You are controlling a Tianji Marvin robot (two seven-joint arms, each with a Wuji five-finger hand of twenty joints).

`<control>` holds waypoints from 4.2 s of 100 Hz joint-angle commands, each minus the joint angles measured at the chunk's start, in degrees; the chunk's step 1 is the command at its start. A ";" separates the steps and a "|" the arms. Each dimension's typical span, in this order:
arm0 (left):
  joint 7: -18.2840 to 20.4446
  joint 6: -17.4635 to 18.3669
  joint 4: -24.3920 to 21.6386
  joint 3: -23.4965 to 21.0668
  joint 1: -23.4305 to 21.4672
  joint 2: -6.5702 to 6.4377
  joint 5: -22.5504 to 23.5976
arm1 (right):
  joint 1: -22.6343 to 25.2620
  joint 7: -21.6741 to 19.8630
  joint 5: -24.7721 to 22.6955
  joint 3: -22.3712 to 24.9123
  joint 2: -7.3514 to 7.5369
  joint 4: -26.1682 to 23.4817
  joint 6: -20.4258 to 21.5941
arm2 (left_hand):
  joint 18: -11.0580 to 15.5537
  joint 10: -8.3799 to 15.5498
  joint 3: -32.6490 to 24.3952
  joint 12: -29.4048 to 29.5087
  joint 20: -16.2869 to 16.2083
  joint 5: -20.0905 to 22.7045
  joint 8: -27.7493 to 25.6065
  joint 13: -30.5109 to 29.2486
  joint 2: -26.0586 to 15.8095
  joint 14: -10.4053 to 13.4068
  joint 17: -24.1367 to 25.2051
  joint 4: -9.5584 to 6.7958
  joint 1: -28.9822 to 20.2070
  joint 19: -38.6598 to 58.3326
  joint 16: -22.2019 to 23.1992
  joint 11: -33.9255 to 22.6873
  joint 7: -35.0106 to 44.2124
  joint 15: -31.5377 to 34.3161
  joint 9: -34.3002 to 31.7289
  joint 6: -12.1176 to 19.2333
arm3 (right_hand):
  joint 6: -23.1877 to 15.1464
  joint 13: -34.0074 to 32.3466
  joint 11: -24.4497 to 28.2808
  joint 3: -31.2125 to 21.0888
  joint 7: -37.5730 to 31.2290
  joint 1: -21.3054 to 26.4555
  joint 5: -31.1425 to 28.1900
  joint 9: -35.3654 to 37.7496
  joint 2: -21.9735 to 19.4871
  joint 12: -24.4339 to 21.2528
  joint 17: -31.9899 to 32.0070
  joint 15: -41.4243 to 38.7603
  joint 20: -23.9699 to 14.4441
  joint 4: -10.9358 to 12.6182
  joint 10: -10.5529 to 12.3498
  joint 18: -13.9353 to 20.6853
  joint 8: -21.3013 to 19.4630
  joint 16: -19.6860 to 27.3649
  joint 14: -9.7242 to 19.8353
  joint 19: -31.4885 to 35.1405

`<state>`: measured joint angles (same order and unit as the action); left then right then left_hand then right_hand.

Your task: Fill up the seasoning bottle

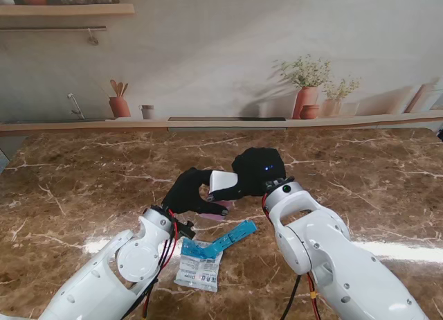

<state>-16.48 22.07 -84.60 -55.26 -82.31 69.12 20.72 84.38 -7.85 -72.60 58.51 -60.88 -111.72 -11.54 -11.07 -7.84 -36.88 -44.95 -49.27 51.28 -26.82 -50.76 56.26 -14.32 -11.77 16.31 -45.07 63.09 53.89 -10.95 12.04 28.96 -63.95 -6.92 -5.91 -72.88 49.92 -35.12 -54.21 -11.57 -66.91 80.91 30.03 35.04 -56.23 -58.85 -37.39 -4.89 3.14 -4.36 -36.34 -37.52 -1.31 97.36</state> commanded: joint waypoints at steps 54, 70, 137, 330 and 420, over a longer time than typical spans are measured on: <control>0.01 0.21 -1.06 0.36 0.22 0.28 -0.11 | 7.98 -6.81 15.42 11.49 0.85 -6.76 14.11 | 3.34 5.16 -17.70 -2.11 -2.25 5.30 0.81 -4.94 -22.01 -0.15 -0.08 -3.85 -12.05 2.10 0.89 -7.55 42.56 6.05 -6.55 13.88 | 5.76 47.25 -42.95 -12.12 47.51 18.53 51.85 -60.41 5.40 -12.50 39.62 50.59 -3.06 3.97 -1.07 0.58 -1.02 15.07 4.66 -51.35; 0.12 0.23 -1.11 0.42 0.27 0.25 -0.06 | 6.58 -9.70 18.89 11.72 1.37 -5.56 17.73 | 3.44 5.20 -17.68 -2.22 -2.29 5.24 0.77 -4.82 -22.03 -0.16 -0.06 -3.84 -12.06 2.08 0.92 -7.50 42.63 5.99 -6.47 13.85 | 6.93 48.22 -39.36 -9.22 44.70 26.26 48.78 -58.67 8.58 -10.84 40.00 49.42 -4.62 3.90 -0.19 1.25 -3.38 15.71 5.68 -54.20; -0.41 -0.88 -1.44 0.73 0.20 0.59 -0.98 | 4.44 2.59 16.89 5.34 -0.34 0.55 10.77 | 1.87 3.42 -17.64 -2.36 -2.66 4.27 1.20 -5.86 -22.27 -0.70 -0.80 -3.81 -12.12 2.45 0.92 -7.85 42.36 6.91 -6.74 12.14 | -7.38 12.30 -13.81 1.00 13.87 39.10 20.47 -17.78 7.60 10.44 17.85 17.57 -10.07 0.43 8.63 1.57 -23.00 -6.75 6.82 -20.98; -3.16 0.57 -0.63 1.08 0.45 0.80 2.37 | 9.61 10.56 16.88 3.80 -2.68 -6.15 -11.50 | 3.32 5.14 -17.59 -3.41 -3.26 3.98 2.29 -5.32 -21.52 0.13 -0.59 -3.88 -11.77 2.50 1.21 -7.86 43.23 6.89 -6.98 13.90 | 8.33 38.89 -36.95 -8.86 42.46 15.85 44.13 -48.20 -1.01 -8.39 35.88 40.97 -4.25 3.70 -1.04 1.27 -1.77 8.83 1.61 -33.98; -2.92 2.65 -0.95 1.00 -0.05 0.63 2.69 | 0.14 -24.66 62.53 16.36 2.38 6.56 10.18 | 3.87 6.37 -17.51 -4.61 -2.74 4.34 0.97 -4.63 -21.63 0.49 0.19 -3.87 -11.92 2.07 2.18 -7.86 44.26 6.19 -6.82 15.19 | 10.32 50.38 -37.18 -29.43 44.71 40.09 46.71 -51.36 18.83 -15.28 43.21 48.19 -7.34 -2.44 -0.01 1.58 -4.13 17.90 5.74 -57.30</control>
<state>-19.15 24.43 -85.00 -54.32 -82.15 69.64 23.31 84.56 -31.75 -9.37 75.52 -58.43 -105.89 -1.65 -11.90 -13.84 -36.93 -44.93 -51.12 53.32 -26.17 -52.22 47.42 -15.19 -12.61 17.07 -45.10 63.09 54.08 -10.22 -34.07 30.22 -64.41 2.57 7.09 -20.64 11.13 -66.00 -7.18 28.40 -16.67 26.26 46.73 17.53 -12.48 -9.95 -42.81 -4.27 0.22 -4.31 -41.77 -18.48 2.08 38.22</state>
